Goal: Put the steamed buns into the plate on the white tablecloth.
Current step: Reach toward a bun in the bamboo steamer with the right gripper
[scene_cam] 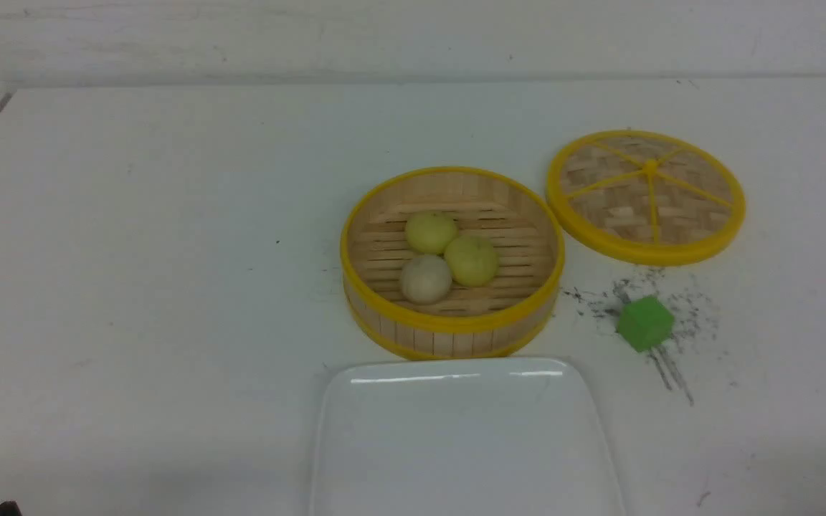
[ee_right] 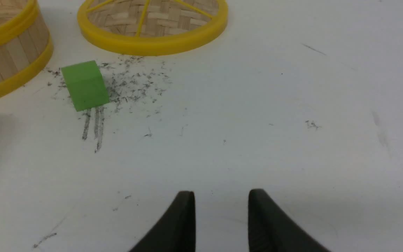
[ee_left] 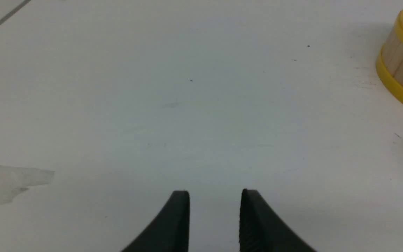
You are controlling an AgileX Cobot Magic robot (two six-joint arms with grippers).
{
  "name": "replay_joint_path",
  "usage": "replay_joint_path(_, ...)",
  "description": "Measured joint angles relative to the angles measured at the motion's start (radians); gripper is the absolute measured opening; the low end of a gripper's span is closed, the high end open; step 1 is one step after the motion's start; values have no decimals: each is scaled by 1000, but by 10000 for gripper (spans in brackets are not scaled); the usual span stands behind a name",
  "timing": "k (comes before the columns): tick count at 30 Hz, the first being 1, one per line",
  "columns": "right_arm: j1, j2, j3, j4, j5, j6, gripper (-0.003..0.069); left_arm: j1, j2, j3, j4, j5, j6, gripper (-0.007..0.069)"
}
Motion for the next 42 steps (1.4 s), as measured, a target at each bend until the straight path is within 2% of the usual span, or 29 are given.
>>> replay_joint_path(39, 0, 0, 0, 0, 0, 0, 240, 0, 0, 0, 3, 1, 0, 241)
replay_joint_path(42, 0, 0, 0, 0, -2, -2, 240, 0, 0, 0, -29, 1, -26, 241)
